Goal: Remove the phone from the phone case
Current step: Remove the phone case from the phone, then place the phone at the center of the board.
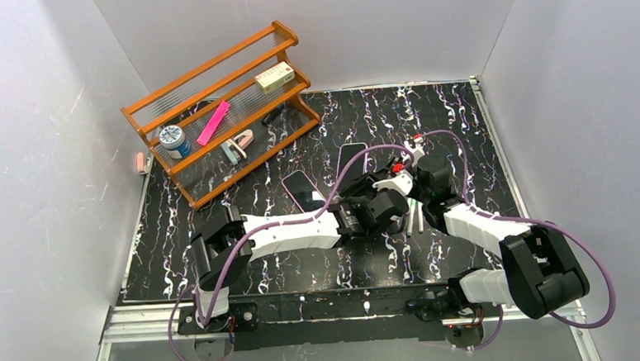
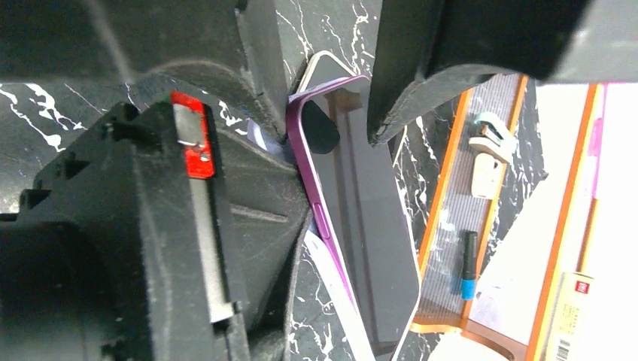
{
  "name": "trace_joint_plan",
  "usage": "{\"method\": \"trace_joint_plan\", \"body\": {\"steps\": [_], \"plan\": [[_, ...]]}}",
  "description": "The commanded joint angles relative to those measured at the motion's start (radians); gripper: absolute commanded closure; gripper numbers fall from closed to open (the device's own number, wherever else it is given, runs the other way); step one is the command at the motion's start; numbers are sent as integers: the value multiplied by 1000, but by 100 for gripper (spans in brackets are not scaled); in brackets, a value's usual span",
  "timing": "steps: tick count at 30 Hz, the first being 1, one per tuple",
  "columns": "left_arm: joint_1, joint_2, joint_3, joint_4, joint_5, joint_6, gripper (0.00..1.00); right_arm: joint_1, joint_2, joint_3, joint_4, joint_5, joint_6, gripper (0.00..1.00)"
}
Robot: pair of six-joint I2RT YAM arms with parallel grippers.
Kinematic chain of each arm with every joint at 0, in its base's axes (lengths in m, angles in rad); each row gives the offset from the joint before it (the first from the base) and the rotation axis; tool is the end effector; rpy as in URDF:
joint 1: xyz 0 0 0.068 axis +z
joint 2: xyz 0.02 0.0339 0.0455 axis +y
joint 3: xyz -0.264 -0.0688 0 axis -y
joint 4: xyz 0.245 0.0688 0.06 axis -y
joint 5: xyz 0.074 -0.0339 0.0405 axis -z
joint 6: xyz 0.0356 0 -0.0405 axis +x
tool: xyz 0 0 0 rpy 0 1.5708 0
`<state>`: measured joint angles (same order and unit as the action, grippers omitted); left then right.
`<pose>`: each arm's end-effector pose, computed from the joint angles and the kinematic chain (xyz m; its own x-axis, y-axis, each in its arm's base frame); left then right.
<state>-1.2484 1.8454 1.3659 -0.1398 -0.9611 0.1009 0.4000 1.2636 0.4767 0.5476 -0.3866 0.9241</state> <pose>0.1587 -0.3829 0.2530 -0.1496 0.6298 -0.7622 0.3484 0.7550 0.5555 0.2338 0.1134 0.2086 -0.6887 0.5114 -0.5141 -0.2464 0.5017 0.8292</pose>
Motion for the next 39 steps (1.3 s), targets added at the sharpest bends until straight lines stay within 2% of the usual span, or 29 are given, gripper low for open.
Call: {"method": "trace_joint_plan", "body": {"steps": [1,7,14,20,26,33,39], "plan": [[10,38,-36,44,-77,52,63,10,-78,32,151,-58,65,99],[-3,8,-71,52,-67,23,81,11,-78,46,121,8,56,99],[-50,-57,-118,51,-66,-13,100,10,-60,47,97,153,66,99],[-88,-132,-136,13,-70,-67,100,8,-13,93,31,292,28,99],[-94,-198,-169,-40,-98,-107,100,-22,76,179,-7,342,-39,99],[-75,-223,-161,-76,-137,-119,100,-120,154,215,-51,328,-135,99],[42,-125,-88,-57,-89,-78,100,-246,93,141,-93,200,-200,99]]}}
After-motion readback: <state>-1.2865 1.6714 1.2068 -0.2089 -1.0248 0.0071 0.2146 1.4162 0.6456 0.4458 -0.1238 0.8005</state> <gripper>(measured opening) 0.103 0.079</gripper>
